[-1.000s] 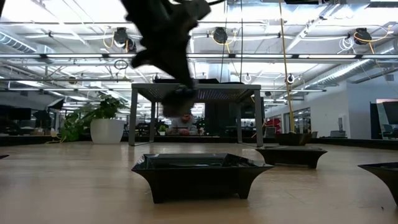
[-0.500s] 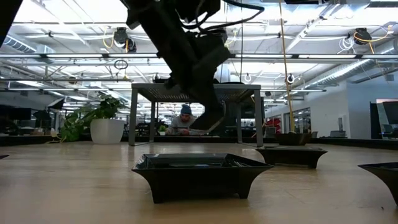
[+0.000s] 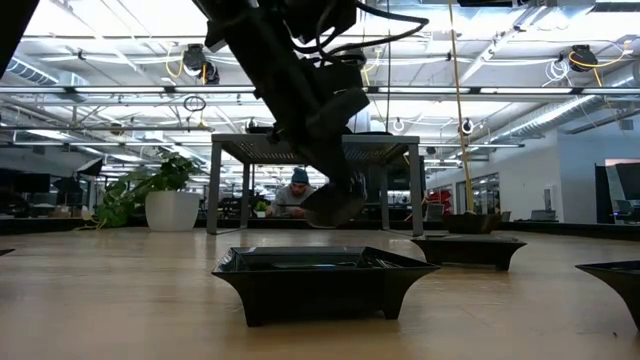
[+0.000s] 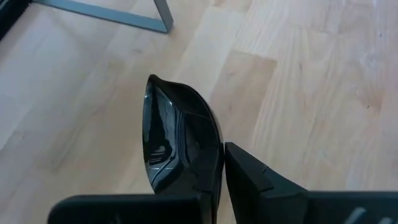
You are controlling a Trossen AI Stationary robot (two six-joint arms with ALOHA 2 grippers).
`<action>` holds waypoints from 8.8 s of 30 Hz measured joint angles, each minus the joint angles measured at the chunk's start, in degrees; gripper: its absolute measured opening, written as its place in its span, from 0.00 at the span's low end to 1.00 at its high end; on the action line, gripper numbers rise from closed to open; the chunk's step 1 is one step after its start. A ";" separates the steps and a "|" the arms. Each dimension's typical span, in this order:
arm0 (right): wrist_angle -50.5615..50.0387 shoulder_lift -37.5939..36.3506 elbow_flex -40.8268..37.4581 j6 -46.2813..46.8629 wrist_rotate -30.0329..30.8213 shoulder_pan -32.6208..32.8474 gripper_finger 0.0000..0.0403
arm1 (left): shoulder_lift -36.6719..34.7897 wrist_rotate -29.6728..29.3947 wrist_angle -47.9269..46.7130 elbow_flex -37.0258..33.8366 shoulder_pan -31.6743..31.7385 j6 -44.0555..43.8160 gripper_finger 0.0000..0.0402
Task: Pick & Place Mini shaped plates
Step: Move the black leaf-shaped plate to the center of the table, then stack the black square plate on top of the black square plate on the shelf
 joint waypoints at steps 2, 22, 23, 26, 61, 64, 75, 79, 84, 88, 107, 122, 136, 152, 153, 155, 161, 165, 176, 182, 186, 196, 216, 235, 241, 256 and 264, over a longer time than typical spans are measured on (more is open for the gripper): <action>0.00 -0.01 0.00 -0.02 0.00 0.00 0.39 | 0.00 0.32 -0.05 0.00 -0.18 0.00 0.07; 0.00 -0.02 0.00 -0.02 0.00 0.00 0.39 | 0.00 3.36 -2.98 0.00 -1.66 -5.81 0.08; 0.00 -0.02 0.00 -0.02 0.00 0.00 0.39 | 0.00 3.76 -2.97 0.00 -1.66 -6.32 0.08; 0.00 0.00 0.00 -0.02 0.00 0.00 0.39 | 0.00 3.88 -2.98 0.00 -1.66 -7.19 0.08; 0.00 -0.02 0.00 0.00 0.00 -0.02 0.39 | -8.44 16.50 -17.75 0.02 -30.21 -73.00 0.57; 0.00 0.00 0.00 -0.02 0.00 0.00 0.39 | -6.54 16.47 -16.50 0.02 -34.87 -84.79 0.57; 0.00 -0.02 0.00 0.00 0.00 0.00 0.39 | 1.83 13.29 -11.86 0.02 -38.64 -91.13 0.57; 0.00 0.00 0.00 -0.02 0.00 -0.01 0.39 | 2.05 13.16 -14.27 0.00 -37.22 -88.66 0.57; 0.00 -0.02 0.00 -0.02 0.00 0.00 0.39 | 2.12 13.10 -17.53 0.00 -35.39 -84.79 0.57; 0.00 -0.02 0.00 -0.02 0.00 0.00 0.39 | 2.12 13.33 -19.37 0.00 -33.97 -81.17 0.57; 0.00 -0.02 0.00 0.00 0.00 0.00 0.39 | 2.12 11.43 -21.93 0.00 -26.16 -64.42 0.29; 0.00 -0.01 0.00 0.00 0.00 0.00 0.39 | 1.61 14.71 -14.13 0.00 -14.39 -44.22 0.08; 0.04 0.22 0.02 0.00 0.00 0.00 0.39 | -0.51 15.42 -15.72 0.04 -19.97 -41.41 0.39; 0.02 0.31 0.02 0.00 0.00 0.00 0.39 | 2.89 2.14 -16.86 -0.02 -22.38 -27.91 0.34; 0.02 0.33 0.01 0.00 0.00 0.00 0.39 | 2.89 2.06 -16.89 -0.02 -22.38 -27.54 0.32; 0.02 0.33 0.02 -0.02 0.00 0.00 0.39 | 2.89 1.82 -16.89 -0.02 -22.38 -26.83 0.29; 0.00 0.33 0.02 -0.02 0.00 0.00 0.39 | 2.89 2.30 -17.10 -0.02 -22.10 -27.08 0.24; 0.02 0.33 0.02 -0.02 0.00 0.00 0.39 | 3.01 3.81 -17.07 -0.02 -22.08 -27.51 0.29; 0.00 0.33 0.02 -0.02 0.00 0.00 0.39 | 4.79 1.73 -17.12 0.04 -21.87 -27.43 0.35; 0.00 0.33 0.02 0.00 0.00 -0.02 0.39 | 4.76 0.85 -16.74 0.02 -21.19 -27.42 0.11; 0.00 0.33 0.02 -0.02 0.00 -0.02 0.39 | 4.17 1.27 -12.43 0.00 -20.85 -27.52 0.03; 0.02 0.37 0.02 -0.02 0.00 0.00 0.39 | -6.82 -4.11 1.33 0.01 -20.61 -9.62 0.03; 0.00 0.37 0.02 -0.02 0.00 0.00 0.39 | -19.62 0.61 2.99 0.07 11.07 44.65 0.03; 0.02 0.37 0.02 0.00 0.00 0.00 0.39 | -14.41 11.76 5.56 0.09 19.36 59.06 0.01; 0.02 0.37 0.02 -0.01 0.00 0.00 0.39 | -13.64 11.89 5.51 0.08 20.24 57.65 0.06; 0.00 0.37 0.02 0.00 0.00 0.00 0.39 | -13.62 11.85 5.89 0.04 20.73 53.18 0.23; 0.00 0.37 0.02 -0.02 0.00 0.00 0.39 | -14.27 5.36 11.24 0.04 17.92 53.42 0.36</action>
